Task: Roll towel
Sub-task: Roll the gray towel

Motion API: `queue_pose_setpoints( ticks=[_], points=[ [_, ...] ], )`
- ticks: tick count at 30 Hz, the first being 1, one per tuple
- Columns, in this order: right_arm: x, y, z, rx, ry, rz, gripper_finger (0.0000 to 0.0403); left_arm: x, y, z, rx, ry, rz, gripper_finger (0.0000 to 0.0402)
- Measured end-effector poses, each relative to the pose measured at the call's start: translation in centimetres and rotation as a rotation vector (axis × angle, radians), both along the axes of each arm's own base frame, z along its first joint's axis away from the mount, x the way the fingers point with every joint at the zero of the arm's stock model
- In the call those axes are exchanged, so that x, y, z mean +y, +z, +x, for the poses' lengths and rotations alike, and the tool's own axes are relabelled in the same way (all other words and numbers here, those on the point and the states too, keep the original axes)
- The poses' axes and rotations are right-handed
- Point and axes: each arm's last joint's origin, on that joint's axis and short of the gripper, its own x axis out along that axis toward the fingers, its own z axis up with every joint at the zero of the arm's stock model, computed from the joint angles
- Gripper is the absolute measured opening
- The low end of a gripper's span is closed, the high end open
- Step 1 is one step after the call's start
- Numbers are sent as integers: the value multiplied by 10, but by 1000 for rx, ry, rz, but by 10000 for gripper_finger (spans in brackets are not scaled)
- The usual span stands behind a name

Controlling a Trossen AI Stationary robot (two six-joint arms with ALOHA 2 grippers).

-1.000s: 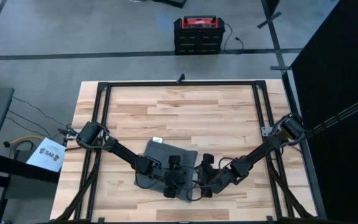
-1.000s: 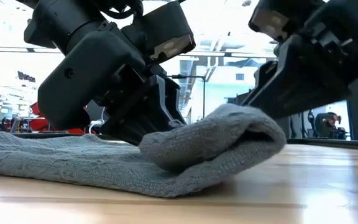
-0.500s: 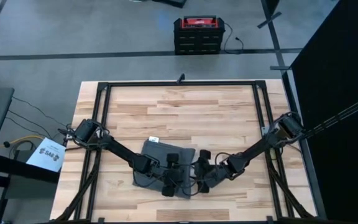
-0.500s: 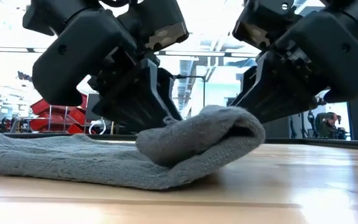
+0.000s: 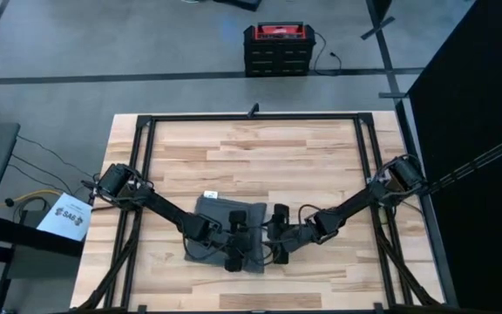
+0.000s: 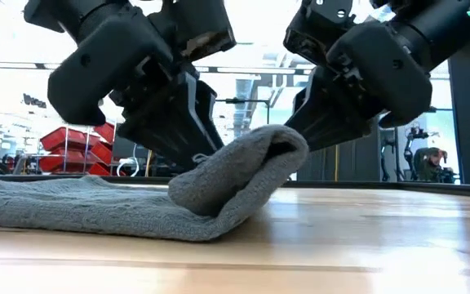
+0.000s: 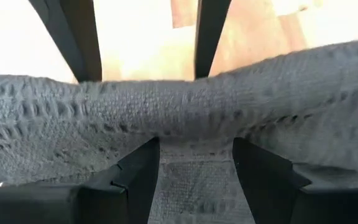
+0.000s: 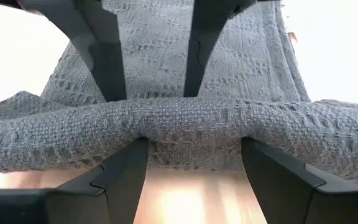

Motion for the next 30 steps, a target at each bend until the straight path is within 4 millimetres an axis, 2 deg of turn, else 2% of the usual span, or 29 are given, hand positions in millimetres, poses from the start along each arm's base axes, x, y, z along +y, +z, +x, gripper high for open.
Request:
queue_pose_setpoints(
  ticks=[6, 13, 19, 30],
  points=[
    [-9, 3, 6, -28, 12, -6, 249, 4, -2, 0, 4, 17, 6, 191],
    [-19, -10, 16, -14, 35, -19, 249, 5, -4, -1, 6, 27, 7, 191],
    [-18, -1, 20, -57, 63, -51, 249, 9, -13, -7, 4, 55, -8, 191],
    [-18, 1, 9, 59, 45, -81, 249, 19, -26, -13, -147, 64, -60, 191]
  ],
)
